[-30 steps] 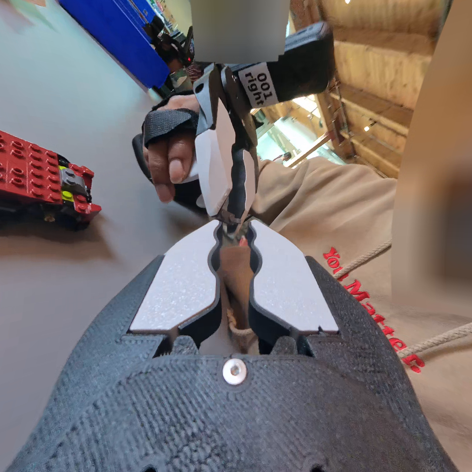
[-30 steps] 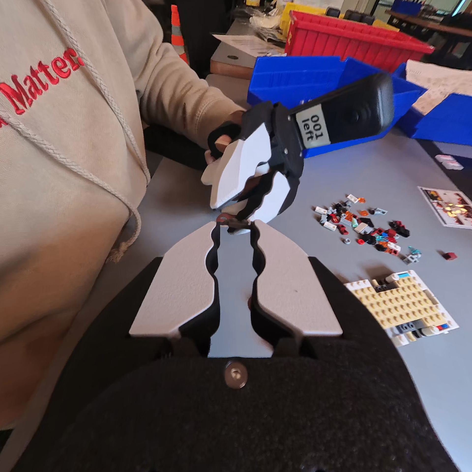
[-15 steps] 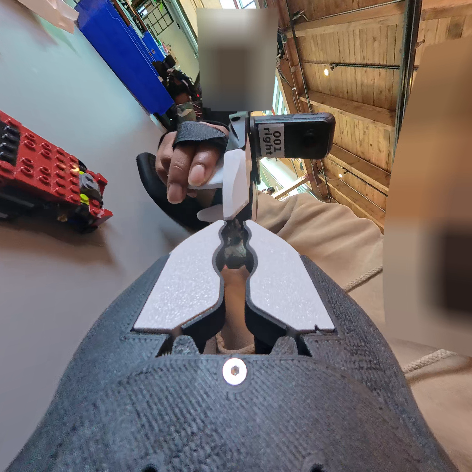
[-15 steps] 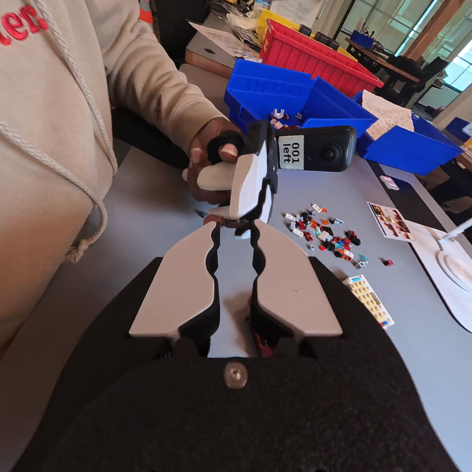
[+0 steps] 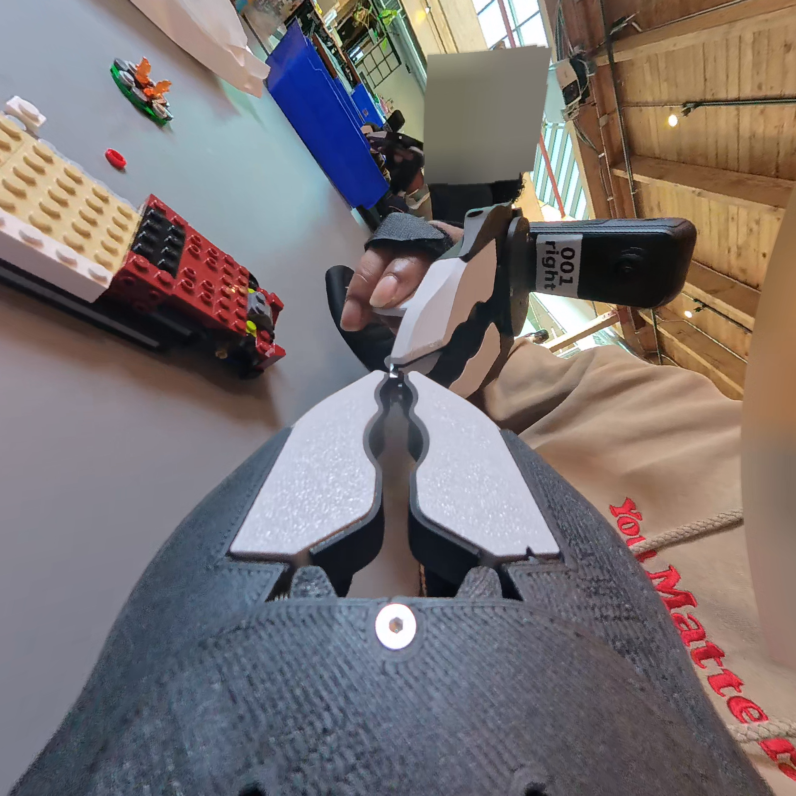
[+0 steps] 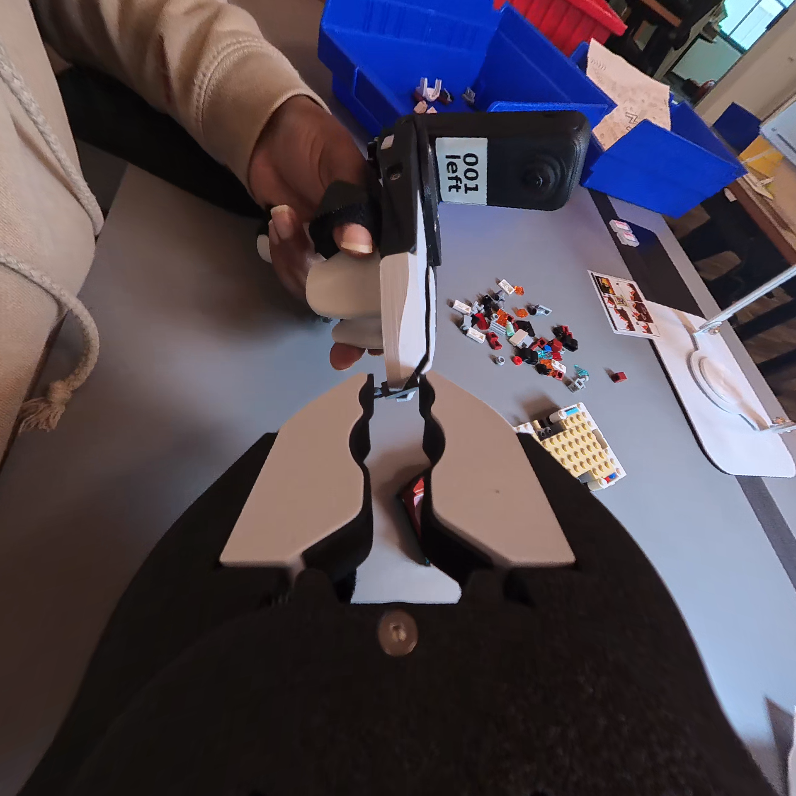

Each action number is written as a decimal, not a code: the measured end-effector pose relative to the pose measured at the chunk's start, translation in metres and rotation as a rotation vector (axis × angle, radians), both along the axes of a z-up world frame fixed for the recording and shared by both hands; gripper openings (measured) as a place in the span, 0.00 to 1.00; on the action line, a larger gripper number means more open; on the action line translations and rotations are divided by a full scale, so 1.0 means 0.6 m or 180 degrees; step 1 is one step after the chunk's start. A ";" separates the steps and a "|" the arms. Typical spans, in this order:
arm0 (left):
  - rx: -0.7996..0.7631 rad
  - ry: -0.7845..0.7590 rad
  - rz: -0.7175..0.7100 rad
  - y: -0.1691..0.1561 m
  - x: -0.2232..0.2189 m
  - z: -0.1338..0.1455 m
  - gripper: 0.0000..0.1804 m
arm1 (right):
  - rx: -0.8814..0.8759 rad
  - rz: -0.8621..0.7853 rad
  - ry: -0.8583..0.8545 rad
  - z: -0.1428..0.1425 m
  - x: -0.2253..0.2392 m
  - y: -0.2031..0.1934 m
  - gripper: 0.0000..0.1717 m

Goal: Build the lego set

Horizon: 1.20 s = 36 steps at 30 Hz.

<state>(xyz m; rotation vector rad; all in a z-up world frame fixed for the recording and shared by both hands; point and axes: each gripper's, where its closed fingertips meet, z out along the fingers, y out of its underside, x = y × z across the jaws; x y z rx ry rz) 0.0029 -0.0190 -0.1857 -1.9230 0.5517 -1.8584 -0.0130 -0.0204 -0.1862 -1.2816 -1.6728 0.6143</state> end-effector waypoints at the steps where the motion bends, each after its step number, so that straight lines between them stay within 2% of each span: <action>1: -0.0006 0.0014 -0.0011 -0.001 0.000 -0.002 0.03 | -0.0006 0.0022 -0.0025 -0.001 0.000 -0.001 0.12; 10: -0.0062 0.0028 -0.0040 -0.002 0.003 -0.007 0.03 | -0.0064 0.0095 -0.0138 -0.007 0.002 -0.002 0.12; 13: -0.0096 -0.0017 -0.0053 -0.002 0.004 -0.006 0.03 | -0.0074 0.0087 -0.0108 -0.004 0.001 0.002 0.08; 16: 0.0025 -0.0033 -0.0009 0.000 0.004 -0.001 0.03 | -0.0171 0.0128 -0.0035 0.002 0.002 0.004 0.08; 19: -0.0019 -0.0077 -0.0007 0.003 0.005 0.001 0.03 | -0.0226 0.0184 -0.0022 0.002 0.003 0.005 0.09; 23: -0.0125 -0.0121 0.0015 0.009 0.004 -0.002 0.03 | -0.0232 0.0310 -0.0042 0.001 0.005 0.002 0.14; 36: -0.0280 -0.0211 0.0005 0.013 0.006 -0.002 0.03 | -0.0033 0.0318 -0.0174 -0.012 0.007 0.014 0.13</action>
